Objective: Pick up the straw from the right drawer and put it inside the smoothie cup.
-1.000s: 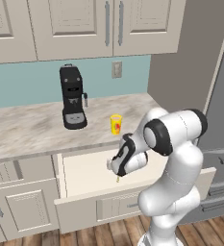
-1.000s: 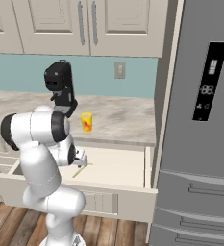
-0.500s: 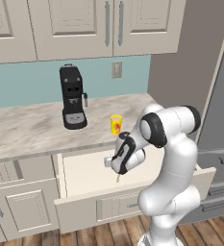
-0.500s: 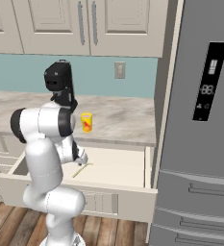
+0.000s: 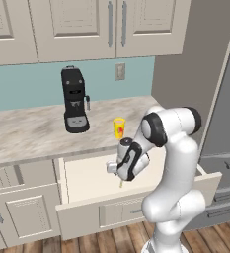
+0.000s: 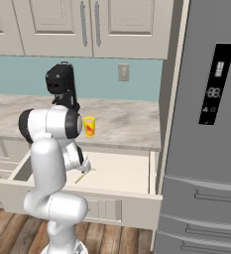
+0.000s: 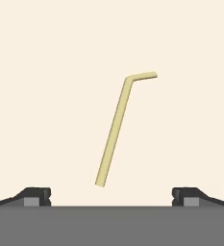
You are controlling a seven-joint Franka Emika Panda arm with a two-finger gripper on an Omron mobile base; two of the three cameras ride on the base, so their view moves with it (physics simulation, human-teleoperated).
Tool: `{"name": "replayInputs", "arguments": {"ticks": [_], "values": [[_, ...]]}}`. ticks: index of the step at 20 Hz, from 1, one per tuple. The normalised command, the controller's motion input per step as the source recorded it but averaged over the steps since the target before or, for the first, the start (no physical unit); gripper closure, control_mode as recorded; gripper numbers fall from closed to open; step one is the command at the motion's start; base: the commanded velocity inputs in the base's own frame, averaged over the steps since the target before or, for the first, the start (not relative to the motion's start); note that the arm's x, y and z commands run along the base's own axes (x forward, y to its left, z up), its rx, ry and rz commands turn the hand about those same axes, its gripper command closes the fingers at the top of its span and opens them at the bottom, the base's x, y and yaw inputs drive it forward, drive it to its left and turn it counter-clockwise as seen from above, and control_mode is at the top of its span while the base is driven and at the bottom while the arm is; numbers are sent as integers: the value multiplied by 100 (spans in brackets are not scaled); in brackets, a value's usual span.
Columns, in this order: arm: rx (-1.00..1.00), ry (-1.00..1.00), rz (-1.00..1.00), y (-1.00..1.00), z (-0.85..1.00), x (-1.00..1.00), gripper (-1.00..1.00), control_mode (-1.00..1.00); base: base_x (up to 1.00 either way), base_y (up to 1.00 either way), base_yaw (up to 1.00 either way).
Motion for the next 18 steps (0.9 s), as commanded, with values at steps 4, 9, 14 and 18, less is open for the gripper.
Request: {"name": "replayInputs", "arguments": {"ticks": [4,9,14,18], "values": [[0,0,-7,0,-17,7,-100,-100,0,0,0],[0,0,-6,0,-13,18,-100,-100,0,0,0],[0,0,-5,0,-13,23,-100,-100,0,0,0],[0,0,-5,0,-16,20,-100,-100,0,0,0]]}}
